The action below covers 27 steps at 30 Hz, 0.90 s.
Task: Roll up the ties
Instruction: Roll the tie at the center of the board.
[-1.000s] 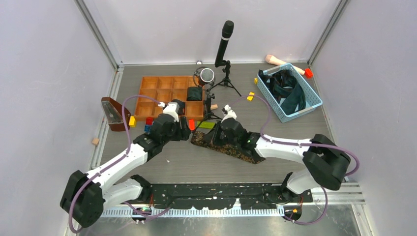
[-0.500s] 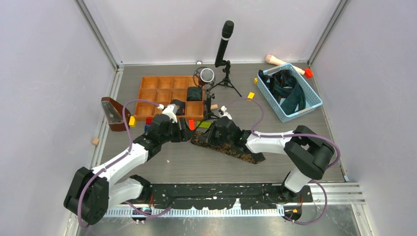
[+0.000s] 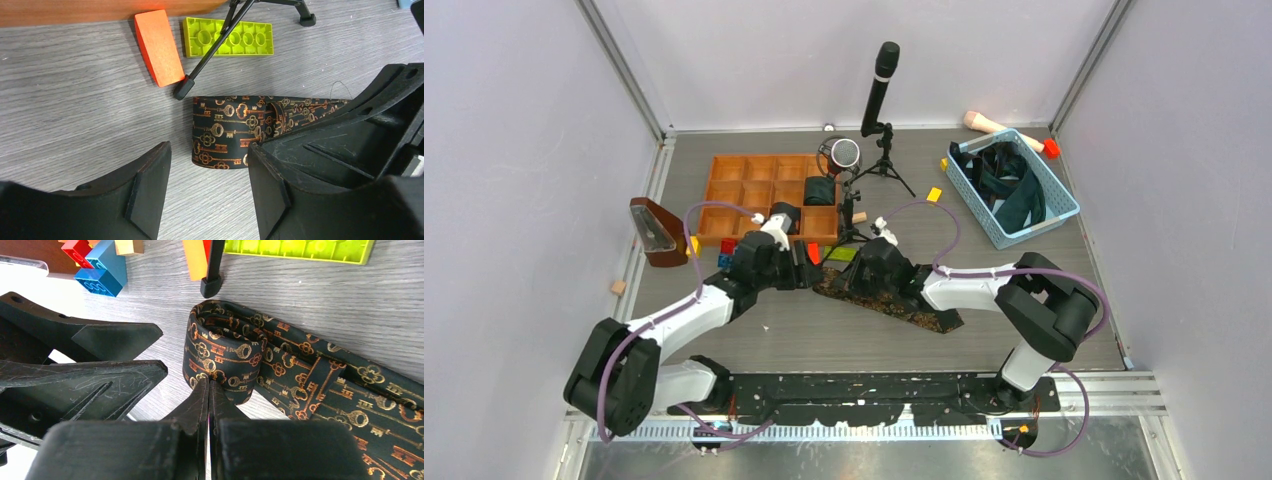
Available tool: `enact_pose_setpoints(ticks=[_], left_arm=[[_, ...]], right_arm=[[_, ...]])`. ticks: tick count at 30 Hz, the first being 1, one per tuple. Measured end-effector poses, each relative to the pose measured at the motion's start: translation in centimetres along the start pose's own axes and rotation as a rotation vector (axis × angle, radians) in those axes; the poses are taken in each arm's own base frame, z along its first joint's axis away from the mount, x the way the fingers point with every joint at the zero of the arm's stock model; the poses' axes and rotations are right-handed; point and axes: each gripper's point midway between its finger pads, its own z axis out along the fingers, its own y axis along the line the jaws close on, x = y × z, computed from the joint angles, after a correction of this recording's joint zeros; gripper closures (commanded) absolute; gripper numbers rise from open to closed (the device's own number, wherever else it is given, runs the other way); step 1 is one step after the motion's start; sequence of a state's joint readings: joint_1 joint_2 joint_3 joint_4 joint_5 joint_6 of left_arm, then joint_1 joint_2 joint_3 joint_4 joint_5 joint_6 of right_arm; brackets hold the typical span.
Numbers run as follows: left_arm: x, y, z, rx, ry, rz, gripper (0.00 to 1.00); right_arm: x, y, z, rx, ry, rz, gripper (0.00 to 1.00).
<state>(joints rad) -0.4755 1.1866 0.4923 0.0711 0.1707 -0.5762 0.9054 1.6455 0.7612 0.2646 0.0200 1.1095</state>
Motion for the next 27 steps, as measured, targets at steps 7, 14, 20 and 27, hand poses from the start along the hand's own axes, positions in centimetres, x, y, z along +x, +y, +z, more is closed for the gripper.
enact_pose_setpoints(ticks=[7,14,20,27], left_arm=[[0.6,0.0,0.7,0.019,0.016,-0.003,0.37],[0.7,-0.9,1.3,0.078,0.007,-0.031,0.33],[1.1,-1.0,2.1,0.096,0.024,-0.049,0.32],[2.0,-0.6,2.5,0.100,0.029,-0.073,0.32]], right_arm=[[-0.1,-0.9,0.0,0.046,-0.006,-0.004,1.00],[-0.2,-1.3,0.0,0.072,-0.009,-0.010,1.00],[-0.1,-1.7,-0.1,0.089,-0.009,-0.012,1.00],[-0.2,-2.2,-0.2,0.112,-0.015,-0.017,1.00]])
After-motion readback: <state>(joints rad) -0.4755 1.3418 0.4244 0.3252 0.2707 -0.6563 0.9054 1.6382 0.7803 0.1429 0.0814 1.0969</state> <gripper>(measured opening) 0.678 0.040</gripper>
